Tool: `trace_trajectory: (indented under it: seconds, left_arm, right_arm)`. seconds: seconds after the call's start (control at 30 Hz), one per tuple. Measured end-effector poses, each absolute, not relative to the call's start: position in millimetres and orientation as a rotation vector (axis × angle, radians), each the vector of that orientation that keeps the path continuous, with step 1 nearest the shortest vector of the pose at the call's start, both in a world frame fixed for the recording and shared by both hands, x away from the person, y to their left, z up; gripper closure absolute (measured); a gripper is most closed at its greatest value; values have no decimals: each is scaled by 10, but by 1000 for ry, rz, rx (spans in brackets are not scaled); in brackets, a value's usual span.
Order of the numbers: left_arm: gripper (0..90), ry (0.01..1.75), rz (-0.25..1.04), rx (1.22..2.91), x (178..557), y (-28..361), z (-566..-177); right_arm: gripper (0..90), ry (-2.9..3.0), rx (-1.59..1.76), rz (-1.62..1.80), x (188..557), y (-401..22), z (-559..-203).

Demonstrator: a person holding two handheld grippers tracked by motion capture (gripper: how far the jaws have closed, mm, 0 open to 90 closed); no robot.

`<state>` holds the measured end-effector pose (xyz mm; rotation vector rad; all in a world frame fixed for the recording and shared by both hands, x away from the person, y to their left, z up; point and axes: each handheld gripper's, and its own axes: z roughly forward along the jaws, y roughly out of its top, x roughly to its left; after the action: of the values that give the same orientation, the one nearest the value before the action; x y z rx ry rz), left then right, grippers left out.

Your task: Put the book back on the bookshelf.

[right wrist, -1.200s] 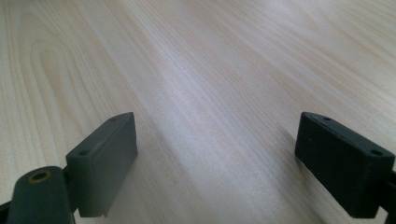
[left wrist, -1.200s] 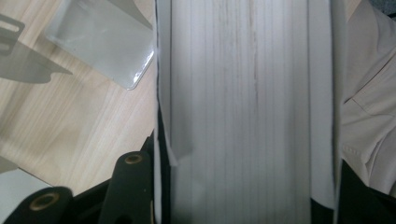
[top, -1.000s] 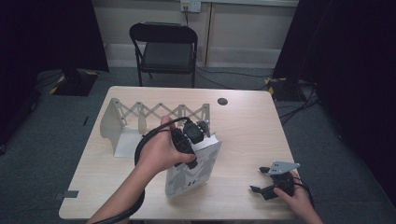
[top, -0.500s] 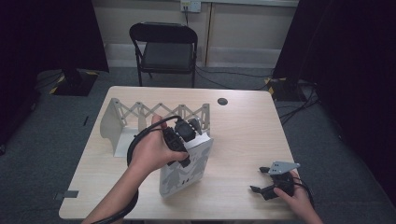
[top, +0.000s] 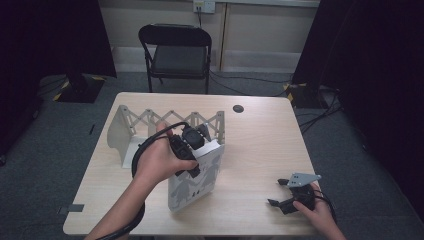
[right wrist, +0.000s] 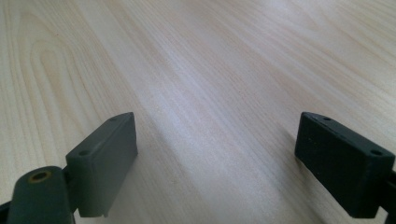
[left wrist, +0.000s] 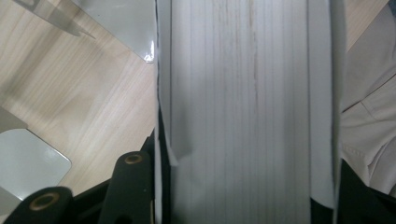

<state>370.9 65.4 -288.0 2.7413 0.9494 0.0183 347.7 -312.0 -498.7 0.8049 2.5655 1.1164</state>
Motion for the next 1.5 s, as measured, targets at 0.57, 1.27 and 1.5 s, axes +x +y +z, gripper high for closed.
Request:
trace_trajectory:
  seconds: [0.57,1.27,1.5]
  left_arm:
    - [532,1034,5,2716,3796,737,-2854]
    - [532,1139,34,2660,3933,677,-2782]
    - [532,1175,47,2658,3995,637,-2786]
  right_arm:
    - [124,2566,804,1116,3477,-3120,-4987]
    - [123,2567,803,1115,3477,-3121,-4987]
    - [124,2567,804,1116,3477,-3121,-4986]
